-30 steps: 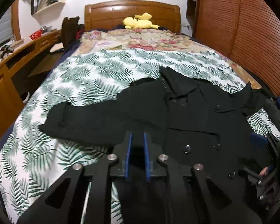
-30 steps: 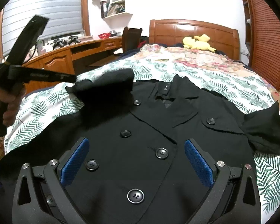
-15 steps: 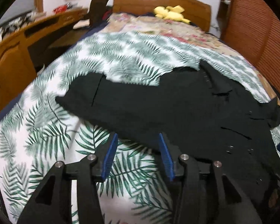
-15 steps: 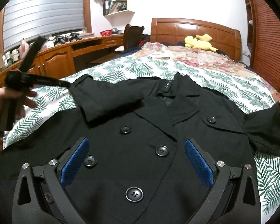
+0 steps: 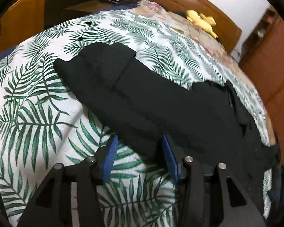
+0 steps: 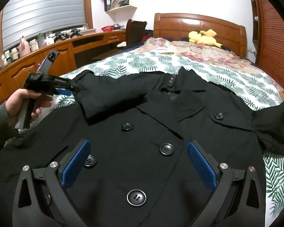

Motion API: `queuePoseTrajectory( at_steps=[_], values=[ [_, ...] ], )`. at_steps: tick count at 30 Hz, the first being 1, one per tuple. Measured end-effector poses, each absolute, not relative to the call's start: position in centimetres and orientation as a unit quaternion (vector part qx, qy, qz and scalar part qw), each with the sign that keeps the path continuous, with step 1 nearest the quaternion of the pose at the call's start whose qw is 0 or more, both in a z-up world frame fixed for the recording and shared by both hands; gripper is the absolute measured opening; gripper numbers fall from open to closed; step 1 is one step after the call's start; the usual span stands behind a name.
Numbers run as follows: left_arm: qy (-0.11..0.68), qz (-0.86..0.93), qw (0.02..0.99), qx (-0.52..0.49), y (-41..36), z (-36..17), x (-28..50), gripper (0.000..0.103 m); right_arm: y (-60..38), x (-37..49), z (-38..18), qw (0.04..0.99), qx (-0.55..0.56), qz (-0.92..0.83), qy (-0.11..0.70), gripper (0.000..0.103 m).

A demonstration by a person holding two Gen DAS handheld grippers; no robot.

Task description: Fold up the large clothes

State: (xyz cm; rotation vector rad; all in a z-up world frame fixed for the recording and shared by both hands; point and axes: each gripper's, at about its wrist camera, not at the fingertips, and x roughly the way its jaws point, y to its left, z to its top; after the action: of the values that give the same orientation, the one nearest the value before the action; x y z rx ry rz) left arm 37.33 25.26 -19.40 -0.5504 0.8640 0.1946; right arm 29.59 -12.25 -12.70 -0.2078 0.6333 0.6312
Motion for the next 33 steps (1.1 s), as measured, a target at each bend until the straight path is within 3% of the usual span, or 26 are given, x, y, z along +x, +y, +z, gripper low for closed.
queuePoseTrajectory(
  at_steps=[4, 5, 7, 8, 14, 23, 33],
  values=[
    [0.406, 0.118, 0.872, -0.246, 25.4, -19.1, 37.8, 0.045, -12.4, 29.7, -12.8, 0.897, -0.095, 0.302, 0.308, 0.103],
    [0.411, 0.121, 0.871, -0.240, 25.2, -18.9, 38.1, 0.028, -12.5, 29.7, -12.8, 0.897, -0.094, 0.302, 0.308, 0.103],
    [0.416, 0.126, 0.872, -0.227, 25.2, -18.7, 38.4, 0.015, -12.6, 29.7, -12.8, 0.898, -0.094, 0.301, 0.308, 0.103],
    [0.415, 0.124, 0.876, -0.214, 24.9, -18.2, 38.6, 0.002, -12.6, 29.7, -12.8, 0.898, -0.094, 0.300, 0.308, 0.103],
    [0.385, 0.122, 0.901, -0.160, 22.8, -14.2, 37.7, 0.000, -13.5, 29.6, -12.4, 0.902, -0.096, 0.293, 0.302, 0.103],
    [0.323, 0.041, 0.943, -0.070, 12.2, -6.8, 34.3, 0.000, -17.4, 28.4, -10.0, 0.919, -0.090, 0.264, 0.279, 0.103],
    [0.296, -0.067, 0.952, -0.031, 1.7, -4.7, 28.2, 0.000, -23.5, 27.1, -8.0, 0.939, -0.075, 0.208, 0.262, 0.103]
  ],
)
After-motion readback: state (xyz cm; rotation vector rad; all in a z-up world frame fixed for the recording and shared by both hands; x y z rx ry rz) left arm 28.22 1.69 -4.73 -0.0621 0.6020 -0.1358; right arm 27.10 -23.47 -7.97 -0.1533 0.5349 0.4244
